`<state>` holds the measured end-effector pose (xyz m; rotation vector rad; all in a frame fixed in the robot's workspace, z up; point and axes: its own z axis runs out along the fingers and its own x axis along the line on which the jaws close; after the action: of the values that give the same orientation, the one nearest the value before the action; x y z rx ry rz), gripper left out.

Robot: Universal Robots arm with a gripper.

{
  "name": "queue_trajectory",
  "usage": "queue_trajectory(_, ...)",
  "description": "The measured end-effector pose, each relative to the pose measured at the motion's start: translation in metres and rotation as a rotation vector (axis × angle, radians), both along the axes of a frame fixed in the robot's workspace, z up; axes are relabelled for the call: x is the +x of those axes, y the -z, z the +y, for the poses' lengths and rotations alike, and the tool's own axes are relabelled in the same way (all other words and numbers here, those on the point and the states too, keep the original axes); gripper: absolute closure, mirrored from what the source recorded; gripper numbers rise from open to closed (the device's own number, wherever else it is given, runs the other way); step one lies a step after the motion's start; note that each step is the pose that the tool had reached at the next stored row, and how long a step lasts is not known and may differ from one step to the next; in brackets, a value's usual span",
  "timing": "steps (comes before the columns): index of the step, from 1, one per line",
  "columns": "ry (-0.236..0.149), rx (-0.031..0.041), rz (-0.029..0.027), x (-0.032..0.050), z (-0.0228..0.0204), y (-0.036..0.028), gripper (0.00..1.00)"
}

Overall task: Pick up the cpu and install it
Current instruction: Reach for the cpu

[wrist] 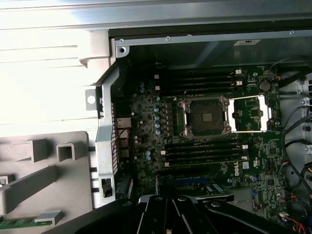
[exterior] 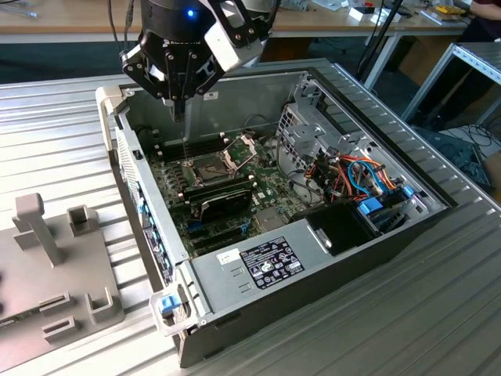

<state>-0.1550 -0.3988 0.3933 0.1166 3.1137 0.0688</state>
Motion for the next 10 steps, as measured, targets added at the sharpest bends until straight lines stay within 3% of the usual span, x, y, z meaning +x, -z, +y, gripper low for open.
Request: queue_trajectory(10, 0.0, 0.0, 0.0, -0.0019, 0.0, 0.0, 0.89)
